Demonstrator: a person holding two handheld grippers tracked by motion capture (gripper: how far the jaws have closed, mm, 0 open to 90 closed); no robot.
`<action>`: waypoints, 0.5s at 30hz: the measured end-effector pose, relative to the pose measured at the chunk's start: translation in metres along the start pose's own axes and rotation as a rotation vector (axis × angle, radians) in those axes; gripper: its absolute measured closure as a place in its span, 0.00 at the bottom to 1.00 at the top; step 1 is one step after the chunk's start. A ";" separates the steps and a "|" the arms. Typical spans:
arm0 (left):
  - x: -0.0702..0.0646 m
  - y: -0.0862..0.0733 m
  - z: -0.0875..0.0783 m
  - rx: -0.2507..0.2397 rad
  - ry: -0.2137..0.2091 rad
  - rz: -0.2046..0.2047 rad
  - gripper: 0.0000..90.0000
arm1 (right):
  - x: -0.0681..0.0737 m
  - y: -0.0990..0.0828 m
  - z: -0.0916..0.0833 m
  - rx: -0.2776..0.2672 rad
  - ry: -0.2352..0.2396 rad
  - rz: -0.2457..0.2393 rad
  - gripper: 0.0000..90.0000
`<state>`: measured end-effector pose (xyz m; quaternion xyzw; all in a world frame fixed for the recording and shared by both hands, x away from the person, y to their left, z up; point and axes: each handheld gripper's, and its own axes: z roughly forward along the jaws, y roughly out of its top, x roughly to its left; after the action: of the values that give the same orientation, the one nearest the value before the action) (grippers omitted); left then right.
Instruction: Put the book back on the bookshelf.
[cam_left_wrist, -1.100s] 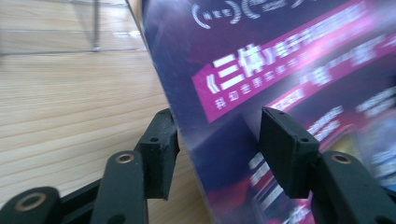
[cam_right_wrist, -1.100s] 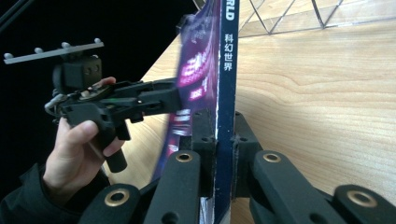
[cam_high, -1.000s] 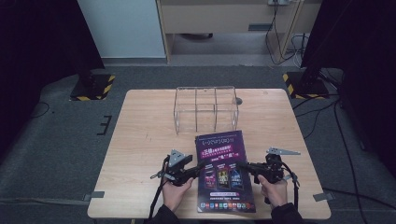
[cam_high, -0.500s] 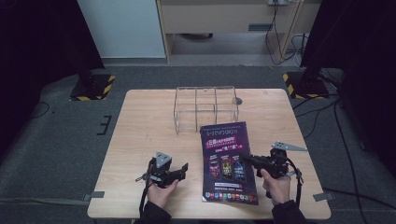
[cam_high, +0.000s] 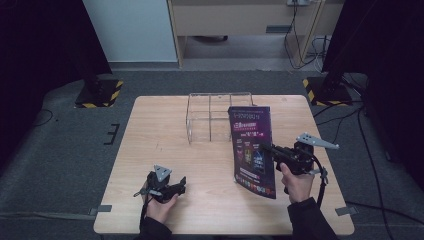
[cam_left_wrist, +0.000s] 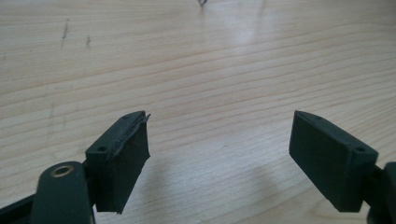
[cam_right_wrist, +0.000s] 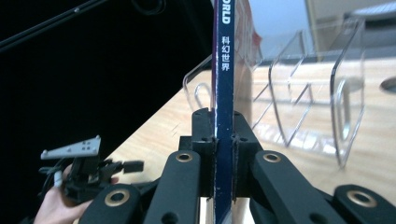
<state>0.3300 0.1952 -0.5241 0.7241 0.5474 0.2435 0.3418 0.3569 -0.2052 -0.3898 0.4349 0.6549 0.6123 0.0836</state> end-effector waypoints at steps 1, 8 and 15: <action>0.001 -0.001 0.001 0.008 0.010 0.002 0.21 | 0.001 0.003 0.000 -0.006 -0.010 -0.014 0.94; 0.004 -0.003 0.007 0.037 0.037 0.012 0.19 | 0.005 0.021 -0.003 -0.062 -0.051 -0.049 0.94; 0.006 -0.005 0.011 0.052 0.045 0.000 0.17 | 0.010 0.040 -0.006 -0.113 -0.074 -0.073 0.94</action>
<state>0.3368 0.1989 -0.5352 0.7270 0.5609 0.2455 0.3107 0.3660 -0.2080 -0.3495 0.4275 0.6314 0.6283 0.1545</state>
